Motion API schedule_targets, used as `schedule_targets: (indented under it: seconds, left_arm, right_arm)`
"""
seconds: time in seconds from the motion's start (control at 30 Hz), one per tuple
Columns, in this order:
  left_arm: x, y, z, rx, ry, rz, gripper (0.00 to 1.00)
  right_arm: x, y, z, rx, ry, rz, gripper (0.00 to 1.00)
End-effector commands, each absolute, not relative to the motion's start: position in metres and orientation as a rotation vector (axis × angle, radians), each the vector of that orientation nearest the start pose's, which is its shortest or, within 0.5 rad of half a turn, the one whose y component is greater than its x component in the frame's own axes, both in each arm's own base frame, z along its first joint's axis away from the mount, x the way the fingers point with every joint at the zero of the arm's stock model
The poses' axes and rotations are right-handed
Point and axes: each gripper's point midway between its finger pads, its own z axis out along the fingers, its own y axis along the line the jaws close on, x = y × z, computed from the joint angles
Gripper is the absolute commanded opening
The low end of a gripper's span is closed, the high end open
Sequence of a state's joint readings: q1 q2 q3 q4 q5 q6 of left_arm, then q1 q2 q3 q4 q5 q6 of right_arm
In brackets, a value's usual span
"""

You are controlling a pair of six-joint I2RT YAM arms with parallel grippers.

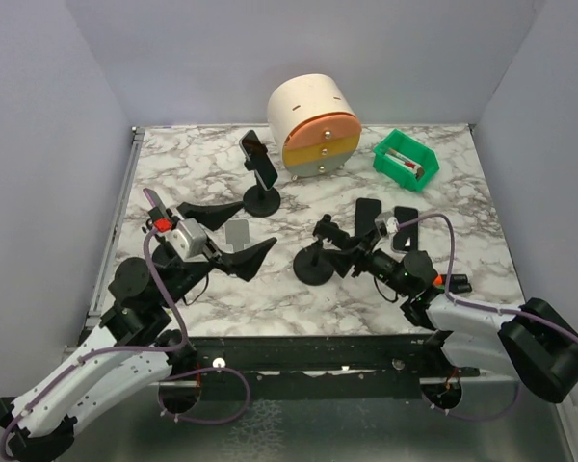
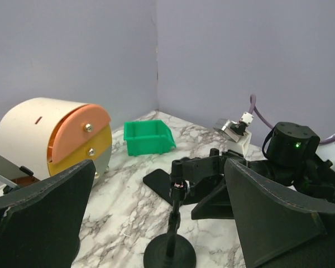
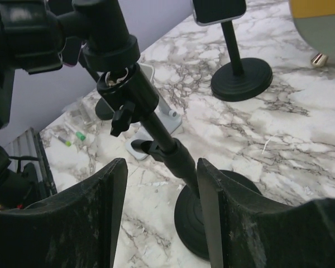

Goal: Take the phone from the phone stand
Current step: Pick up the phone stand at the center of the board.

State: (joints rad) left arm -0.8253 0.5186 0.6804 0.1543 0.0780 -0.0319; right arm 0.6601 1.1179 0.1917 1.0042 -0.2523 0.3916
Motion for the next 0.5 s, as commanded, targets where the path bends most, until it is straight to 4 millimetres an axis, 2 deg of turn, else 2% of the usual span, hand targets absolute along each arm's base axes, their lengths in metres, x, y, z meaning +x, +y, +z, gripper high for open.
schedule_targets:
  seconds: [0.0,0.23,0.47]
  left_arm:
    - [0.171,-0.198,0.376,0.564,1.2,-0.742,0.99]
    - [0.167,-0.191,0.374,0.557,1.2,-0.733,0.99]
    - [0.166,-0.185,0.37,0.544,1.207,-0.723,0.99]
  right_arm:
    - [0.251,0.253,0.205,-0.346,1.383,0.983,0.59]
    - [0.258,0.267,0.208,-0.352,1.355,1.024,0.58]
    - [0.258,0.284,0.204,-0.381,1.353,1.095,0.51]
